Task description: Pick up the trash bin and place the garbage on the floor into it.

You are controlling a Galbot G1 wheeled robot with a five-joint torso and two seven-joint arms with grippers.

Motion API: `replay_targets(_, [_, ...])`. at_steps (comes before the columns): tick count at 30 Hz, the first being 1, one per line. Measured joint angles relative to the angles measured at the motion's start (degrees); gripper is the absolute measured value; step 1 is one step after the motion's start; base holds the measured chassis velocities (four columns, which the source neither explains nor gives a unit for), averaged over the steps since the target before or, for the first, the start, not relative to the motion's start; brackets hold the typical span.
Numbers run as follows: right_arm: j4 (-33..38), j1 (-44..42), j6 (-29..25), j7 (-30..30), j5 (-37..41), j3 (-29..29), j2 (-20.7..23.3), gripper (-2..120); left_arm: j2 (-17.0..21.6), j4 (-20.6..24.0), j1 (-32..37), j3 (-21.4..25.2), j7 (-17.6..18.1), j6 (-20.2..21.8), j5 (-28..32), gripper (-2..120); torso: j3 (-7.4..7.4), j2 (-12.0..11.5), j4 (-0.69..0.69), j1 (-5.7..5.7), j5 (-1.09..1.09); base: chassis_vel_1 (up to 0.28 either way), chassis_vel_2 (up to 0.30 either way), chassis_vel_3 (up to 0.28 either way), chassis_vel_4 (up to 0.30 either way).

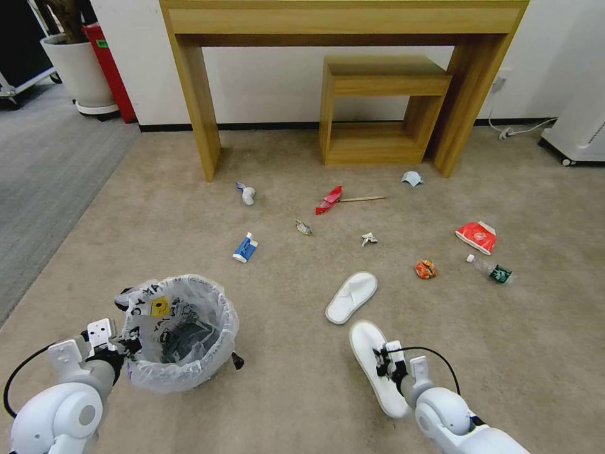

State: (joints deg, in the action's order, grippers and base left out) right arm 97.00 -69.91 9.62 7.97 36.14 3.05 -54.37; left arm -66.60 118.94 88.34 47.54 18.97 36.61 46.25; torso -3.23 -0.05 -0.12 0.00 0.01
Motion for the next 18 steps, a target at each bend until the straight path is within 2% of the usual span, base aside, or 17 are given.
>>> replay_targets(2, [4.3, -0.1, -0.7, -0.1, 0.9, 0.6, 0.7, 0, 0.0, 0.7, 0.1, -0.1, 0.2, 0.2, 0.2, 0, 0.0, 0.0, 0.0, 0.0, -0.02, 0.0, 0.0, 0.0, 0.0])
replay_targets(3, [4.3, -0.1, -0.7, -0.1, 0.9, 0.6, 0.7, 0, 0.0, 0.7, 0.1, -0.1, 0.2, 0.2, 0.2, 0, 0.0, 0.0, 0.0, 0.0, -0.02, 0.0, 0.0, 0.0, 0.0])
replay_targets(5, [9.8, 0.5, -1.6, -0.1, 2.6, 0.9, 1.7, 0, 0.0, 1.6, 0.4, -0.3, 0.4, 0.5, 0.6, 0, 0.0, 0.0, 0.0, 0.0, -0.01, 0.0, 0.0, 0.0, 0.0])
replay_targets(7, [11.3, 0.9, -1.8, -0.2, 3.0, 1.0, 2.0, 0, 0.0, 1.9, 0.5, -0.4, 0.5, 0.5, 0.6, 0, 0.0, 0.0, 0.0, 0.0, -0.01, 0.0, 0.0, 0.0, 0.0])
replay_targets(11, [19.2, 4.2, -3.6, -1.3, 6.0, 0.7, 4.0, 0, 0.3, 4.0, 1.4, -0.5, 1.2, 1.2, 1.7, 0, 0.0, 0.0, 0.0, 0.0, -0.01, 0.0, 0.0, 0.0, 0.0])
replay_targets(18, [23.7, 10.6, -8.0, -4.1, 10.8, -1.7, 5.8, 0, 0.8, 6.6, 3.1, -0.4, 2.0, 1.9, 3.3, 0, 0.0, 0.0, 0.0, 0.0, -0.02, 0.0, 0.0, 0.0, 0.0])
